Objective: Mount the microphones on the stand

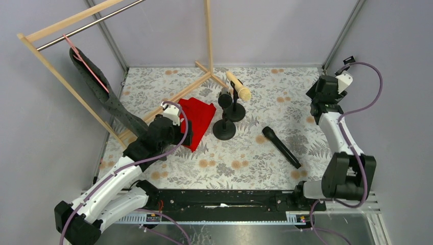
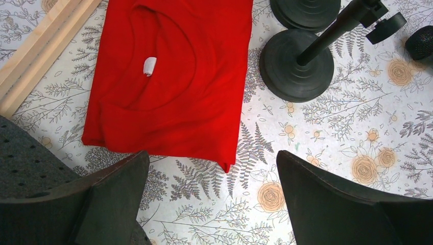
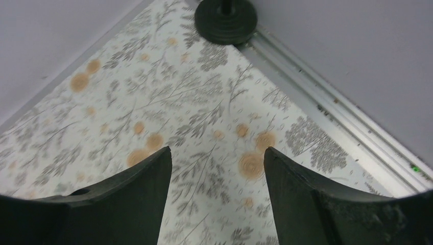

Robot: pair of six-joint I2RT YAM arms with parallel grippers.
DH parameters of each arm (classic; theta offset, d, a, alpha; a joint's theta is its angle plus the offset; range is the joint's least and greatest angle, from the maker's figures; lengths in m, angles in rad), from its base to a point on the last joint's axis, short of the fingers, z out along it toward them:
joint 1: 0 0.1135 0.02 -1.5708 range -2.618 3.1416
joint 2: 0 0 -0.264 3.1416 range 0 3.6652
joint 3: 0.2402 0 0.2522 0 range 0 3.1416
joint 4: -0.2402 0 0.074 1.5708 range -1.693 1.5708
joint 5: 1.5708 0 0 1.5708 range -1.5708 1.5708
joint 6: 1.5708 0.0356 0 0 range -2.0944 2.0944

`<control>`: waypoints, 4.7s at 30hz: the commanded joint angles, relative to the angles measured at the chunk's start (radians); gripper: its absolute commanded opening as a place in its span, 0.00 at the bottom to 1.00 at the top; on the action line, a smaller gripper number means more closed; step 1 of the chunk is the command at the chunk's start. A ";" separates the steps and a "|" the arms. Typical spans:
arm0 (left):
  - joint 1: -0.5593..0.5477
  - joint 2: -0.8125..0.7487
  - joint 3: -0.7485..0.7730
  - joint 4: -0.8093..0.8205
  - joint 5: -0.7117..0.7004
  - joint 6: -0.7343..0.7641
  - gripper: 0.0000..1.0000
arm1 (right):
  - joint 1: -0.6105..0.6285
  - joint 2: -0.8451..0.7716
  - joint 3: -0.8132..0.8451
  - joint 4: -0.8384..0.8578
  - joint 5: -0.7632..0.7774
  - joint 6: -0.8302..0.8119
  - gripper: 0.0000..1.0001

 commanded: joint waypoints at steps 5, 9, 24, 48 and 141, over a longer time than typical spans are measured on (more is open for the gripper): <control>-0.002 -0.024 0.009 0.045 0.002 0.032 0.99 | -0.003 0.225 0.107 0.314 0.318 -0.152 0.73; -0.002 -0.052 -0.010 0.065 -0.002 0.046 0.99 | -0.003 0.308 0.130 0.384 0.353 -0.141 0.73; -0.002 -0.052 -0.031 0.098 0.021 0.075 0.99 | -0.061 0.698 0.271 0.684 0.398 -0.202 0.77; 0.004 -0.046 -0.028 0.100 0.006 0.094 0.99 | -0.181 0.981 0.698 0.562 0.114 -0.130 0.76; 0.019 -0.264 -0.140 0.307 0.078 -0.135 0.99 | 0.676 -0.670 -0.465 0.278 -0.611 -0.212 0.00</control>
